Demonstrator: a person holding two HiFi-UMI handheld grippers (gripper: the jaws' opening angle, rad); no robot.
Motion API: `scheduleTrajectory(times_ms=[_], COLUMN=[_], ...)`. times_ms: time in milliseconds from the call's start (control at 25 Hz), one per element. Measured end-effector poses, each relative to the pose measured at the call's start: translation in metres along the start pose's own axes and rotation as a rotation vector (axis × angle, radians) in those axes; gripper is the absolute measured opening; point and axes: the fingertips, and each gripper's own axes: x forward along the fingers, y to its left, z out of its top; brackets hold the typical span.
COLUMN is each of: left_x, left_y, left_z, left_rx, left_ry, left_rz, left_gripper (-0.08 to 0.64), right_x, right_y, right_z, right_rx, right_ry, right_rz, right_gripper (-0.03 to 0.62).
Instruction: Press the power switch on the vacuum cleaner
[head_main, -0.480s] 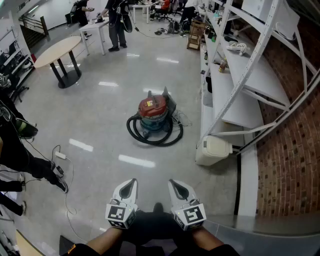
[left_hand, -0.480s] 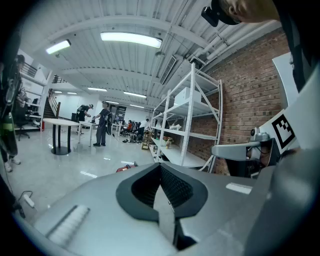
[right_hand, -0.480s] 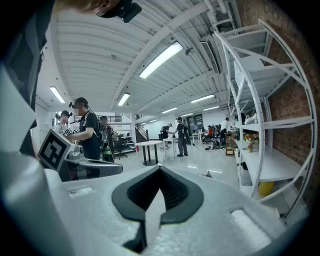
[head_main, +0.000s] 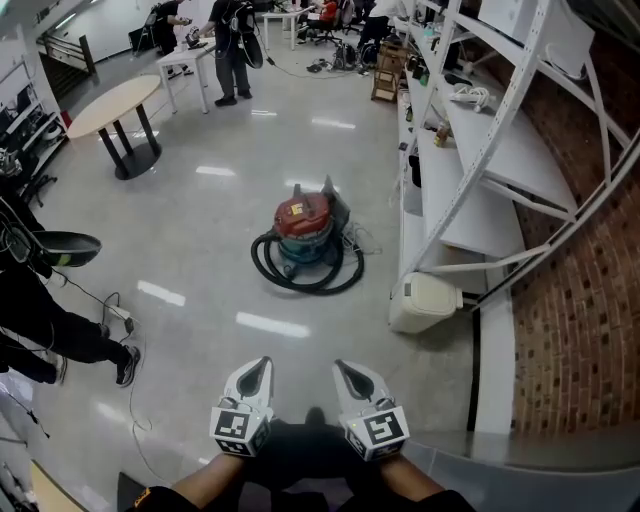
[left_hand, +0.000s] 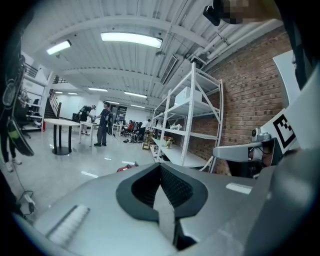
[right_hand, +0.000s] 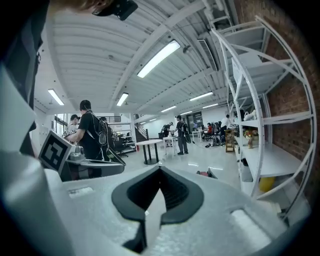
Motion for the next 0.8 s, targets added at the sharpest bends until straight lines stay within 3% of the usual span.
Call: scheduleTrajectory(times_ms=[800], left_x=[0.004], left_y=[0.002], left_z=[-0.014], left_rx=[0.021], left_ry=[0.067], left_rz=[0.044], left_gripper=[0.014], right_x=[0.005], right_y=[-0.014], right_z=[-0.016], right_rx=[0.065], right_ry=[0.015], right_rz=[-0.016], right_gripper=[-0.008])
